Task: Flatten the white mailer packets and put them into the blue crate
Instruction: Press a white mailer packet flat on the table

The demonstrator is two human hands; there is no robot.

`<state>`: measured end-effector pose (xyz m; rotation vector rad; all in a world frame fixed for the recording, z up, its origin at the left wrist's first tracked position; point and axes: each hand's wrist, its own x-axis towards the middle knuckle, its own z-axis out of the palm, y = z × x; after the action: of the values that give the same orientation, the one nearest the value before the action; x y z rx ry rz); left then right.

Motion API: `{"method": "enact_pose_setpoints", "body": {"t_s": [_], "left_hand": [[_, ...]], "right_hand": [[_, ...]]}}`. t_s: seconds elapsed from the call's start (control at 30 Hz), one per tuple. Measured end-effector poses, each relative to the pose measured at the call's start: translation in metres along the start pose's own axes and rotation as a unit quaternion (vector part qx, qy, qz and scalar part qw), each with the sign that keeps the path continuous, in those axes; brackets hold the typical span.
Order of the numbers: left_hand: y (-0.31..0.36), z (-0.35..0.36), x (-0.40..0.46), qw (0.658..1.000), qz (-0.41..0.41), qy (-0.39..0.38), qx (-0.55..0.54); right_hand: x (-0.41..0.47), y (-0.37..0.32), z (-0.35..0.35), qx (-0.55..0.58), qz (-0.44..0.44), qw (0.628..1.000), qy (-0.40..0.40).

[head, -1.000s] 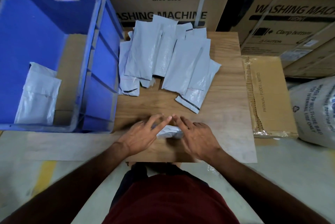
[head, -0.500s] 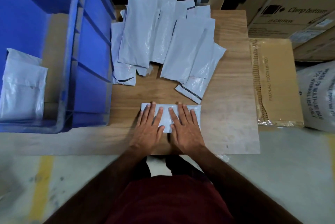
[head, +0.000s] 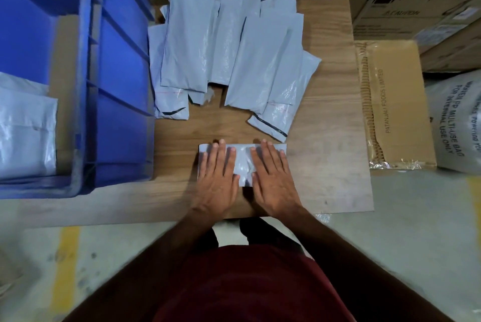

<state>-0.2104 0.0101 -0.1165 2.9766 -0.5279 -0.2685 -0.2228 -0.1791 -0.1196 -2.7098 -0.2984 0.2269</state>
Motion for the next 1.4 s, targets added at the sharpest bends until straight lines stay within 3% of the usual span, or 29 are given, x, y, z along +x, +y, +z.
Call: {"method": "enact_pose_setpoints", "body": {"t_s": [0.1,0.4,0.73,0.9,1.1,1.3,1.4], "left_hand": [[0.011,0.007,0.003,0.999,0.053,-0.006,-0.012],[0.032,0.007,0.007,1.0,0.006,-0.025,0.002],[0.024,0.009,0.01,0.997,0.068,-0.024,-0.017],[-0.001,0.01,-0.005,0.999,0.033,-0.041,0.005],[0.003,0.007,-0.001,0.998,0.021,-0.055,-0.011],[-0.018,0.0,-0.004,0.999,-0.015,0.002,-0.037],[-0.035,0.01,-0.01,0.998,-0.037,-0.04,-0.036]], "right_hand": [[-0.015,0.013,-0.002,-0.003,0.029,1.0,0.003],[-0.017,0.019,0.001,0.049,0.035,0.998,-0.003],[-0.026,0.023,0.003,0.01,0.074,0.997,0.026],[-0.017,0.001,0.008,-0.003,0.016,1.0,0.01],[-0.014,-0.003,0.012,-0.029,0.038,0.999,-0.018],[0.001,-0.023,0.007,-0.026,-0.007,1.0,-0.016],[0.004,-0.027,0.019,-0.03,-0.02,0.999,-0.024]]}}
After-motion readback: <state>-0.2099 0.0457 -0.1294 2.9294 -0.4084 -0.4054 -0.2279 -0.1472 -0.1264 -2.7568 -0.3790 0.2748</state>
